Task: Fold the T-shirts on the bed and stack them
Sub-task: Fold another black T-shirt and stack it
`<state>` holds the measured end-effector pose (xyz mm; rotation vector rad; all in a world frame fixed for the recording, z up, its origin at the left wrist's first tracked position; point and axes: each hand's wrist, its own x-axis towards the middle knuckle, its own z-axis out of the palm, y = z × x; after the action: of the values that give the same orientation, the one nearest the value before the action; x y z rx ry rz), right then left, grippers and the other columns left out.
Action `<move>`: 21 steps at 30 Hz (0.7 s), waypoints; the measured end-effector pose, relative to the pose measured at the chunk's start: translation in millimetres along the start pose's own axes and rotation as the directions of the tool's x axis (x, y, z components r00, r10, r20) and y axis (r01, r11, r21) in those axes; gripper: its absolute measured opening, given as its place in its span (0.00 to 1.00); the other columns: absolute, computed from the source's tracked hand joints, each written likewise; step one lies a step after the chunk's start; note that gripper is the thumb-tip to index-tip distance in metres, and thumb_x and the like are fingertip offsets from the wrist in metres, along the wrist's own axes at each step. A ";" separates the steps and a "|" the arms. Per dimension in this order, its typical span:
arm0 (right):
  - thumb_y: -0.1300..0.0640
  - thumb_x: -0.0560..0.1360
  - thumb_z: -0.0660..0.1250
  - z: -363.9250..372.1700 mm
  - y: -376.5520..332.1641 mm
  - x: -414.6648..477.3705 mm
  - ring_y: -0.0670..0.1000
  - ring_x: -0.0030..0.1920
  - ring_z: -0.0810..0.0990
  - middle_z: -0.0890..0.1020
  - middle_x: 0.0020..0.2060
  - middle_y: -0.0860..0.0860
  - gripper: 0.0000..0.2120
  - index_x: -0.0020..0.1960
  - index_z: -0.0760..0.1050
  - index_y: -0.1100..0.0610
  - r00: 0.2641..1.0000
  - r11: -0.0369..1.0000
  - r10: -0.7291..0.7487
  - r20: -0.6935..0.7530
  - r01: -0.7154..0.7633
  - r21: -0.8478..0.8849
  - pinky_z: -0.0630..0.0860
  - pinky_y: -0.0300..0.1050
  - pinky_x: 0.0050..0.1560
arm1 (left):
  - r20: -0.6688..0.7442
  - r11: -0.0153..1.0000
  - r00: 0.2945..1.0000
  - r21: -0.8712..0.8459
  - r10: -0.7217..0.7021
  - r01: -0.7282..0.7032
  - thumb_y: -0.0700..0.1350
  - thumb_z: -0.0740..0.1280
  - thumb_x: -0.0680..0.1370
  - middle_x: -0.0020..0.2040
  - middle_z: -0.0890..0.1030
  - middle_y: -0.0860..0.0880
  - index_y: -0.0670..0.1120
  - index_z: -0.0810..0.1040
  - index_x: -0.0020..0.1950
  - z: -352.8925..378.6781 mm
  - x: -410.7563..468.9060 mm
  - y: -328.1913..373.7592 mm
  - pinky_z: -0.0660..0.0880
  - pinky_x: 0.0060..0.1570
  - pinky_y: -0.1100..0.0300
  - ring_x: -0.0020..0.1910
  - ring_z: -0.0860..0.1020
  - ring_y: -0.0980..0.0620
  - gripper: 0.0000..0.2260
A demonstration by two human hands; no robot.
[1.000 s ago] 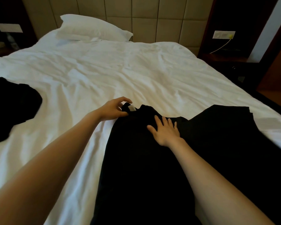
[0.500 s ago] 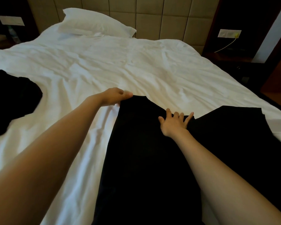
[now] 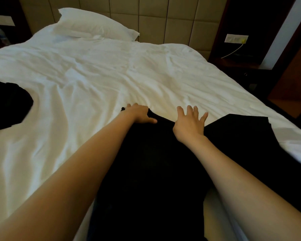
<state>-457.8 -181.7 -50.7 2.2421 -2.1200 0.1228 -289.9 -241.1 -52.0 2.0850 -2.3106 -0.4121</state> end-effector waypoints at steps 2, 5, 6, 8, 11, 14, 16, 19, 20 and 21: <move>0.58 0.78 0.55 -1.8 5.9 -1.1 0.61 0.76 0.43 0.52 0.75 0.61 0.29 0.76 0.49 0.56 1.000 0.999 0.017 0.013 -0.016 -0.034 0.40 0.67 0.71 | 0.095 0.999 0.995 -0.049 -0.007 0.012 0.62 0.66 0.73 0.49 0.77 0.48 0.43 0.74 0.50 4.4 3.8 9.5 0.60 0.63 0.48 0.55 0.73 0.46 0.22; 0.56 0.79 0.55 -3.1 9.8 -1.0 0.61 0.76 0.45 0.54 0.74 0.60 0.26 0.75 0.53 0.57 0.999 0.994 0.023 0.048 -0.018 -0.105 0.40 0.69 0.70 | 0.124 0.996 0.992 -0.085 0.018 -0.007 0.56 0.70 0.73 0.45 0.76 0.48 0.42 0.73 0.46 3.3 3.5 18.2 0.69 0.50 0.54 0.49 0.75 0.46 0.18; 0.55 0.79 0.55 -3.5 10.8 -1.4 0.61 0.76 0.46 0.55 0.74 0.61 0.25 0.75 0.55 0.58 0.998 0.991 0.025 0.054 -0.017 -0.134 0.40 0.70 0.69 | 0.091 0.995 0.996 -0.099 0.022 -0.013 0.54 0.71 0.73 0.48 0.77 0.47 0.41 0.74 0.50 -0.1 2.5 18.6 0.70 0.48 0.55 0.49 0.75 0.47 0.18; 0.54 0.79 0.55 -5.3 15.2 -2.2 0.62 0.75 0.47 0.56 0.73 0.61 0.24 0.74 0.56 0.58 0.998 0.984 0.035 0.048 -0.026 -0.175 0.41 0.71 0.68 | -0.064 0.993 0.998 -0.116 0.017 -0.024 0.52 0.71 0.73 0.54 0.77 0.45 0.42 0.73 0.56 -10.2 0.2 17.7 0.71 0.49 0.54 0.52 0.75 0.46 0.19; 0.52 0.80 0.52 -8.3 26.5 -3.5 0.63 0.75 0.50 0.57 0.73 0.62 0.23 0.74 0.56 0.58 0.997 0.981 0.077 0.021 -0.072 -0.181 0.43 0.71 0.68 | -0.309 0.993 0.951 -0.118 -0.012 -0.025 0.48 0.71 0.73 0.55 0.76 0.43 0.42 0.68 0.59 -19.7 0.1 16.2 0.68 0.47 0.52 0.52 0.74 0.44 0.20; 0.49 0.82 0.47 -13.7 37.0 -6.0 0.62 0.74 0.51 0.57 0.73 0.61 0.23 0.74 0.55 0.56 0.991 0.987 0.135 0.004 -0.134 -0.089 0.44 0.70 0.69 | -0.384 0.981 0.923 0.164 -0.035 0.106 0.49 0.71 0.73 0.64 0.70 0.40 0.44 0.61 0.69 -5.5 0.4 21.0 0.64 0.61 0.48 0.63 0.68 0.41 0.30; 0.48 0.82 0.46 -18.4 44.5 -8.5 0.62 0.74 0.51 0.57 0.73 0.61 0.24 0.75 0.54 0.56 0.988 0.986 0.153 -0.012 -0.154 -0.063 0.45 0.69 0.70 | -0.405 0.941 0.913 0.293 -0.037 0.168 0.49 0.70 0.74 0.69 0.63 0.39 0.46 0.54 0.74 6.7 -3.4 24.2 0.57 0.68 0.46 0.68 0.62 0.40 0.35; 0.50 0.81 0.49 -29.8 62.2 -17.6 0.62 0.74 0.52 0.56 0.73 0.61 0.24 0.75 0.52 0.56 0.979 0.977 0.203 -0.035 -0.204 -0.056 0.48 0.67 0.71 | -0.444 0.932 0.895 0.341 0.049 0.118 0.49 0.66 0.77 0.73 0.57 0.39 0.47 0.50 0.76 12.0 -18.4 36.7 0.54 0.70 0.45 0.71 0.58 0.40 0.34; 0.51 0.81 0.50 -33.2 68.8 -21.3 0.62 0.74 0.52 0.56 0.73 0.61 0.24 0.75 0.53 0.56 0.971 0.971 0.235 -0.036 -0.236 -0.036 0.49 0.66 0.71 | -0.451 0.941 0.889 0.330 0.081 0.082 0.49 0.65 0.78 0.73 0.57 0.39 0.47 0.51 0.76 10.7 -24.9 44.0 0.54 0.70 0.45 0.71 0.58 0.40 0.32; 0.50 0.81 0.51 -35.4 75.7 -25.1 0.62 0.74 0.52 0.56 0.73 0.60 0.25 0.75 0.53 0.56 0.962 0.963 0.269 -0.040 -0.270 -0.011 0.51 0.64 0.71 | -0.458 0.954 0.884 0.296 0.098 0.048 0.49 0.63 0.78 0.73 0.58 0.40 0.47 0.52 0.75 9.1 -32.2 52.7 0.55 0.69 0.46 0.71 0.59 0.40 0.30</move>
<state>-535.5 -157.7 -19.1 1.9136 -2.3847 0.1567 -339.2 -203.5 -44.9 1.9713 -2.1951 0.4356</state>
